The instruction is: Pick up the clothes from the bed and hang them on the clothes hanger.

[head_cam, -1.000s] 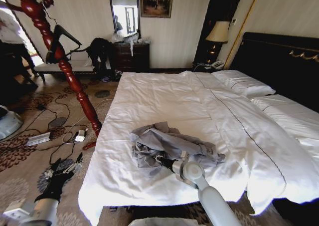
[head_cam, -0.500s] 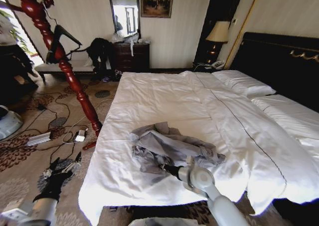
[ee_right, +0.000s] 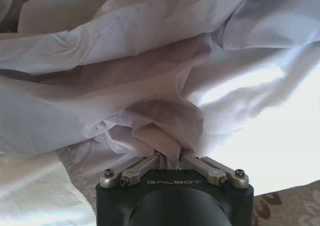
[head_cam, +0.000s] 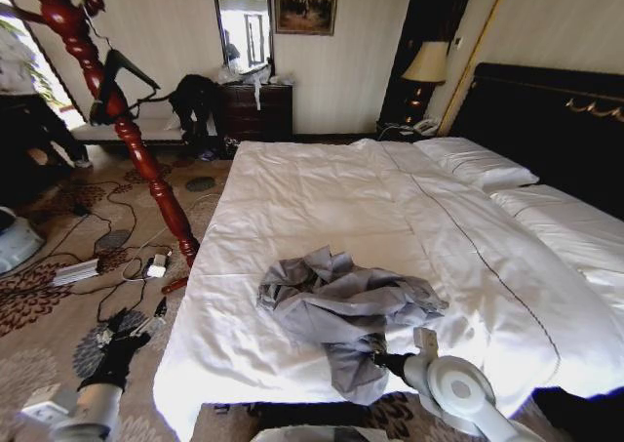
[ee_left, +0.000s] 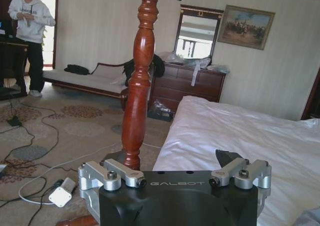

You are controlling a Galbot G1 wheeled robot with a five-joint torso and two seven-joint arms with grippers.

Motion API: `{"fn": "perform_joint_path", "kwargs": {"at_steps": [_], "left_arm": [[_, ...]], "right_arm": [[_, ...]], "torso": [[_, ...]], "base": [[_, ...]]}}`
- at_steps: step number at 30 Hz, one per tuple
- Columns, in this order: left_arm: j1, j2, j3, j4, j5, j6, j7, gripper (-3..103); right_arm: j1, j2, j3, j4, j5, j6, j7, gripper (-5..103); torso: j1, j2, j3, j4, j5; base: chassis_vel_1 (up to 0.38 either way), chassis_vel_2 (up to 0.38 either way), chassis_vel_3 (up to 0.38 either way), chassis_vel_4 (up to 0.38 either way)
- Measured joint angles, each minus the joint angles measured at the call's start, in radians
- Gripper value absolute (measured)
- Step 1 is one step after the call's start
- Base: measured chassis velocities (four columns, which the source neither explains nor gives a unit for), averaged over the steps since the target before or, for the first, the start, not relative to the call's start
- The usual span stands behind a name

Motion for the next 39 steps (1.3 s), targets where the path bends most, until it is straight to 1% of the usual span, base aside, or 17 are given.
{"fn": "perform_joint_path", "kwargs": {"at_steps": [1,2,3,8,11,13,14,17,20,22,27,30,31,32,33,35,39], "left_arm": [[0.0,0.0,0.0,0.0,0.0,0.0,0.0,100],[0.001,-0.001,0.0,0.005,-0.001,-0.003,0.002,100],[-0.002,0.003,0.002,0.011,-0.001,-0.004,0.001,100],[-0.009,0.013,0.001,0.015,-0.001,-0.003,-0.003,100],[-0.01,0.014,-0.001,0.015,-0.001,-0.002,-0.005,100],[-0.011,0.016,-0.001,0.016,-0.001,-0.001,-0.006,100],[-0.011,0.016,-0.001,0.016,-0.001,-0.001,-0.006,100],[-0.013,0.022,0.0,0.017,-0.001,0.001,-0.009,100],[-0.014,0.028,0.0,0.014,-0.001,0.004,-0.011,100],[-0.016,0.039,-0.004,0.014,-0.003,0.006,-0.012,100],[-0.023,0.052,-0.009,0.015,-0.009,0.01,-0.016,100],[-0.026,0.056,-0.009,0.016,-0.009,0.013,-0.017,100],[-0.027,0.057,-0.009,0.016,-0.009,0.014,-0.018,100],[-0.027,0.058,-0.009,0.016,-0.009,0.015,-0.018,100],[-0.027,0.058,-0.009,0.016,-0.009,0.015,-0.018,100],[-0.027,0.057,-0.01,0.02,-0.009,0.015,-0.018,100],[-0.021,0.054,-0.011,0.023,-0.008,0.012,-0.018,100]], "right_arm": [[0.0,0.0,0.0,0.0,0.0,0.0,0.0,-2],[-0.012,0.002,0.015,0.016,-0.032,0.0,-0.037,8],[-0.034,0.007,0.041,0.056,-0.158,-0.004,-0.106,19],[-0.107,-0.002,0.109,0.128,-0.197,-0.004,-0.113,41],[-0.152,-0.004,0.153,0.153,-0.196,-0.004,-0.1,41],[-0.191,-0.002,0.187,0.169,-0.203,-0.004,-0.102,58],[-0.191,-0.002,0.187,0.169,-0.203,-0.004,-0.102,58],[-0.222,0.02,0.216,0.197,-0.216,-0.003,-0.106,74],[-0.224,0.037,0.233,0.215,-0.224,-0.003,-0.102,80],[-0.23,0.049,0.259,0.227,-0.278,-0.002,-0.103,90],[-0.25,0.063,0.313,0.208,-0.424,0.009,-0.158,100],[-0.255,0.071,0.351,0.209,-0.4,0.021,-0.166,100],[-0.257,0.076,0.366,0.219,-0.34,0.042,-0.172,100],[-0.257,0.084,0.389,0.228,-0.219,0.066,-0.175,100],[-0.257,0.084,0.389,0.228,-0.219,0.066,-0.175,100],[-0.258,0.097,0.425,0.233,-0.004,0.052,-0.144,100],[-0.294,0.099,0.417,0.234,-0.084,0.025,-0.196,100]], "torso": [[0.0,0.0,0.0,0.0,0.0],[0.0,0.0,0.0,0.0001,0.0],[0.0,0.0,0.0,0.0002,-0.0001],[0.0,0.0,0.0,0.0,-0.0003],[0.0,0.0,0.0,0.0,-0.0003],[0.0,0.0,0.0,0.0,-0.0003],[0.0,0.0,0.0,0.0,-0.0003],[0.0,0.0,0.0,0.0,-0.0003],[0.0,0.0,0.0,0.0001,-0.0002],[0.0,0.0,0.0,0.0001,-0.0002],[0.0,0.0,0.0,-0.0001,-0.0001],[0.0,0.0,0.0,0.0,-0.0001],[0.0,0.0,0.0,-0.0001,0.0],[0.0,0.0,0.0,0.0,-0.0002],[0.0,0.0,0.0,0.0,-0.0002],[0.0,0.0,0.0,0.0002,-0.0004],[0.0,0.0,0.0,-0.0002,-0.0002]], "base": [[0.0,0.0,0.0,0.0],[0.0,0.0,0.0,0.0],[0.0,0.0,0.0,0.0],[0.0,0.0,0.0,0.0],[0.0,0.0,0.0,0.0],[0.0,0.0,0.0,0.0],[0.0,0.0,0.0,0.0],[0.0,0.0,0.0,0.0],[0.0,0.0,0.0,0.0],[0.0,0.0,0.0,0.0],[0.0,0.0,0.0,0.0],[0.0,0.0,0.0,0.0],[0.0,0.0,0.0,0.0],[0.0,0.0,0.0,0.0],[0.0,0.0,0.0,0.0],[0.0,0.0,0.0,0.0],[0.0,0.0,0.0,0.0]]}}
